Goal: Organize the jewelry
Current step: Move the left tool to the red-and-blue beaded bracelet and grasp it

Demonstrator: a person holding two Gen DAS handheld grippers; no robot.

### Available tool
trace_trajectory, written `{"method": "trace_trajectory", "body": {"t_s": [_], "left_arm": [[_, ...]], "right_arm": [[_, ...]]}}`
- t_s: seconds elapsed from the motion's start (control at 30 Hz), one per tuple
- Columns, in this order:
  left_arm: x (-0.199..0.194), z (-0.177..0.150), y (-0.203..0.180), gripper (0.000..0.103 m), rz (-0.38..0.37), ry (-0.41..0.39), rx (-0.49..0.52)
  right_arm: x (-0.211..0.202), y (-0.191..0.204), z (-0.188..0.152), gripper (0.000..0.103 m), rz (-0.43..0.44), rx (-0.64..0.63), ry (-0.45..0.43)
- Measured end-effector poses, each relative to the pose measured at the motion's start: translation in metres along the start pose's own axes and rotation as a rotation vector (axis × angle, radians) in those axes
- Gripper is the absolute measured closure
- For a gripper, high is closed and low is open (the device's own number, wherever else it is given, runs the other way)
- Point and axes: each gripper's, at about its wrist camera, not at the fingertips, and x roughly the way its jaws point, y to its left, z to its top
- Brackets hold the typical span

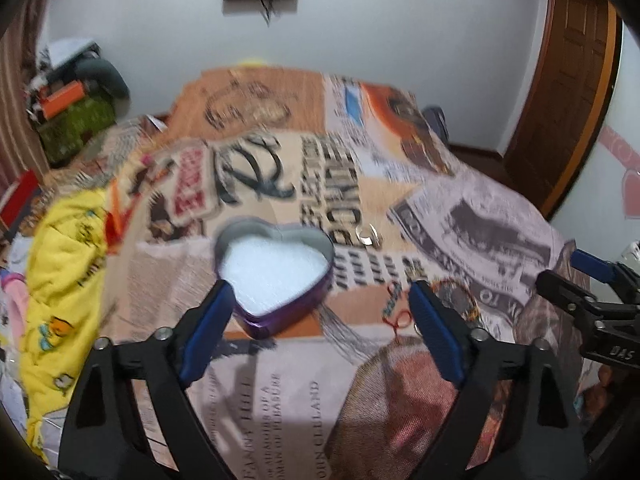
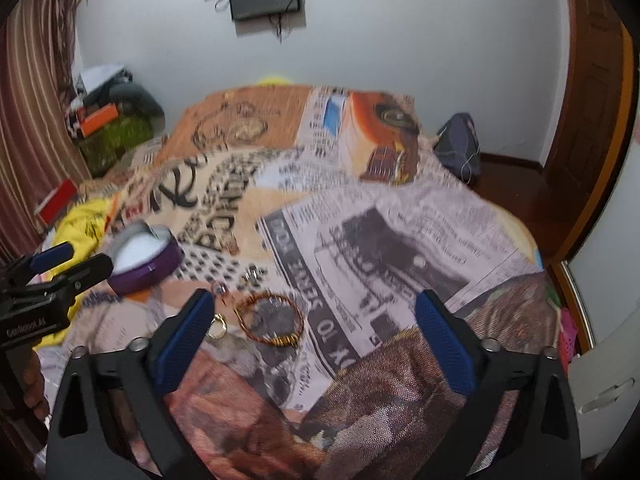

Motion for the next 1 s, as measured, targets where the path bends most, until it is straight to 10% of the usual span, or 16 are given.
{"method": "trace_trajectory", "body": {"t_s": [0.43, 0.9, 1.0], "left_arm": [[0.060, -0.012, -0.016, 0.066, -0.189, 0.198, 0.003], [0.087, -0.007, -0.034, 0.075, -0.207, 0.226, 0.119], [0.091, -0.009, -0.038, 0.091, -0.202, 0.229, 0.142]], "right_arm": [[0.052, -0.012, -0.014, 0.052, 0.145, 0.018, 0.173], [0.087, -0.003, -0.012, 0.079, 0.189, -0.051, 0.246], [0.091, 0.001, -0.012, 0.088, 0.184, -0.077, 0.243]]}}
